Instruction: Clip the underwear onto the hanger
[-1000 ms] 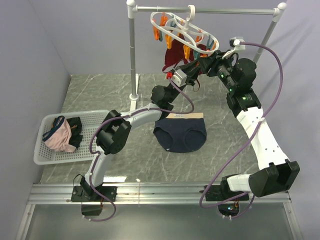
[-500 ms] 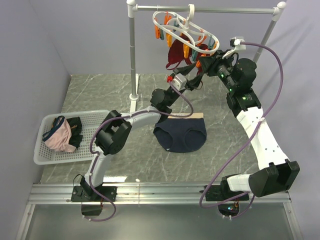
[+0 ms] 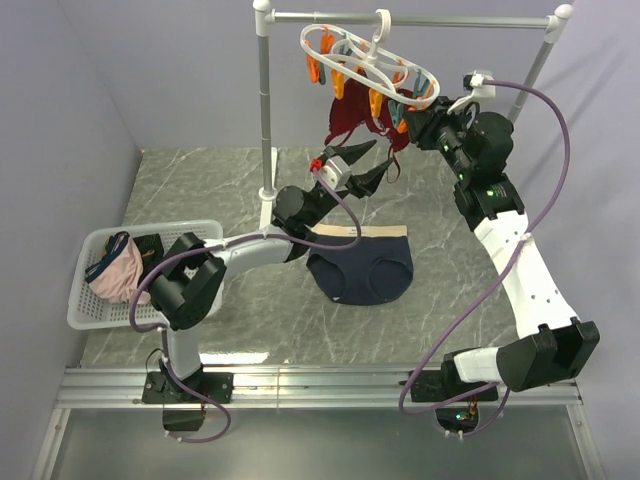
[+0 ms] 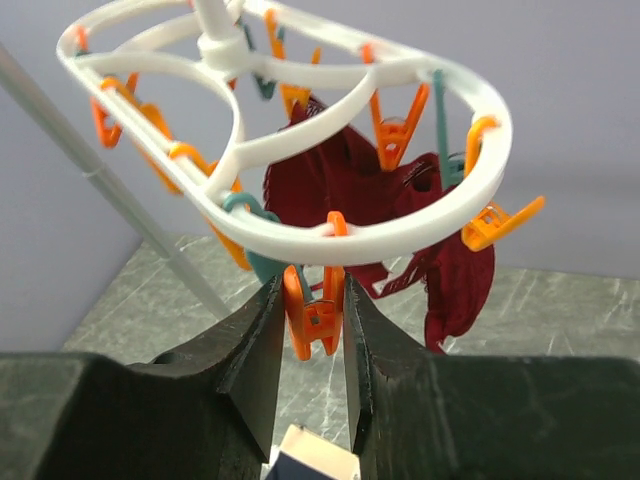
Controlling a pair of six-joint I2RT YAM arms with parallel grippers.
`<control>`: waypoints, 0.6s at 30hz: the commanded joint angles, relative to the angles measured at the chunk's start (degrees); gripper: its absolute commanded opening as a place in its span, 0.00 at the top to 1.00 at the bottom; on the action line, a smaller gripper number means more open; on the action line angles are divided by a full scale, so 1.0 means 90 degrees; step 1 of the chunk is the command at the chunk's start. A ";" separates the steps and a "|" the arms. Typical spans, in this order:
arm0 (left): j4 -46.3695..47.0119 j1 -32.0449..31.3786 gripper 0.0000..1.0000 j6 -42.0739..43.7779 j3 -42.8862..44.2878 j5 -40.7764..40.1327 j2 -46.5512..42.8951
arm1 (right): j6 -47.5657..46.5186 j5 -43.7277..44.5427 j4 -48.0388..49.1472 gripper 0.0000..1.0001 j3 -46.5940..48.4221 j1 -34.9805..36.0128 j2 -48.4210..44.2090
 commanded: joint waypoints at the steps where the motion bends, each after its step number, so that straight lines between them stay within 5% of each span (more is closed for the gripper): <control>1: -0.0642 -0.0001 0.43 -0.0186 0.0124 0.0244 -0.0153 | -0.0041 0.0468 -0.0354 1.00 0.0620 0.0086 0.0099; 7: -0.2651 0.0009 0.42 -0.0459 0.0602 0.0936 0.0139 | -0.0090 0.0635 -0.0482 1.00 0.0659 0.0184 0.0041; 11: -0.4125 -0.0001 0.21 -0.0381 0.1071 0.1630 0.0510 | -0.0148 0.0635 -0.0521 1.00 0.0698 0.0174 0.0021; 15: -0.6071 -0.0011 0.03 -0.0799 0.2609 0.1000 0.1640 | -0.0158 0.0615 -0.0531 1.00 0.0718 0.0184 0.0021; 18: -0.7621 -0.0001 0.01 -0.1326 0.3705 0.0044 0.2326 | -0.0158 0.0625 -0.0531 1.00 0.0670 0.0184 0.0002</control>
